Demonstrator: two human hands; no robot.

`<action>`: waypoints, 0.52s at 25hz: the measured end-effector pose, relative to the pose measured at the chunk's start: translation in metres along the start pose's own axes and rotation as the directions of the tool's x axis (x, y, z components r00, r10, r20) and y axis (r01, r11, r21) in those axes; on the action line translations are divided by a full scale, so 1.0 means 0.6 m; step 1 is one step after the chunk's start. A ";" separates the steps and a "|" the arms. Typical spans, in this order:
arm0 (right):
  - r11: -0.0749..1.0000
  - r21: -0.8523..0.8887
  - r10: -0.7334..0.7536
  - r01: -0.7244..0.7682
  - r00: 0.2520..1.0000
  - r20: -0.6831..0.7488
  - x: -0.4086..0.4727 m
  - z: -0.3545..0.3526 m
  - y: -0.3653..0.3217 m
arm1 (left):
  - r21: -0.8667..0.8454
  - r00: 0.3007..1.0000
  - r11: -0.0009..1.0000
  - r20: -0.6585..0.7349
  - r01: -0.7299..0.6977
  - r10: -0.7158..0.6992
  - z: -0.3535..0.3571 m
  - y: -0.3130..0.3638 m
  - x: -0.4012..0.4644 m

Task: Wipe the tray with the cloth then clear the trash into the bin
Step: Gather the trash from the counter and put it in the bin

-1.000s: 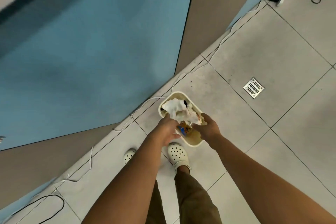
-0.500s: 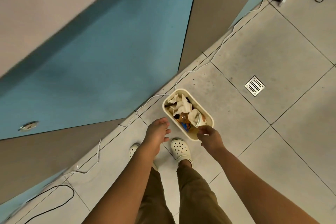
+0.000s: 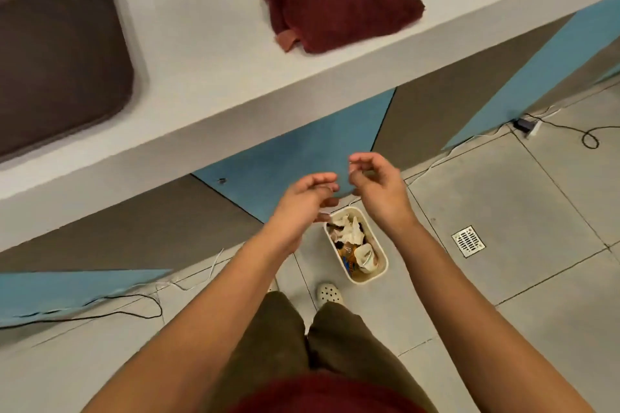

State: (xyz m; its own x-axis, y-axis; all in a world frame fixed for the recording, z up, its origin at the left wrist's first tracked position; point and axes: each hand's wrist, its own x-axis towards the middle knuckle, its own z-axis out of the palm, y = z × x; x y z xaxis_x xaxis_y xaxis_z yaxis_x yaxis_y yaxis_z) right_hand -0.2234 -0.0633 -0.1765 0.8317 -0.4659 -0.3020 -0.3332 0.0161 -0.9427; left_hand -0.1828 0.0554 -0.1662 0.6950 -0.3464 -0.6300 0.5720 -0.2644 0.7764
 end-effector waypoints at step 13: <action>0.911 -0.051 -0.376 0.410 0.874 0.309 0.020 0.161 -0.299 | -0.156 0.856 0.892 -0.391 -0.424 0.338 -0.213 0.232 -0.172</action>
State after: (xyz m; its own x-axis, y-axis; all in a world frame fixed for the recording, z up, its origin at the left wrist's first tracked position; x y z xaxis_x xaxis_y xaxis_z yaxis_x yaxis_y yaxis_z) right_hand -0.1109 0.0135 -0.0245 0.9891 -0.1395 0.0466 0.0148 -0.2213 -0.9751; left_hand -0.1191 0.1695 0.0049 0.9587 -0.0335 -0.2825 0.2839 0.0509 0.9575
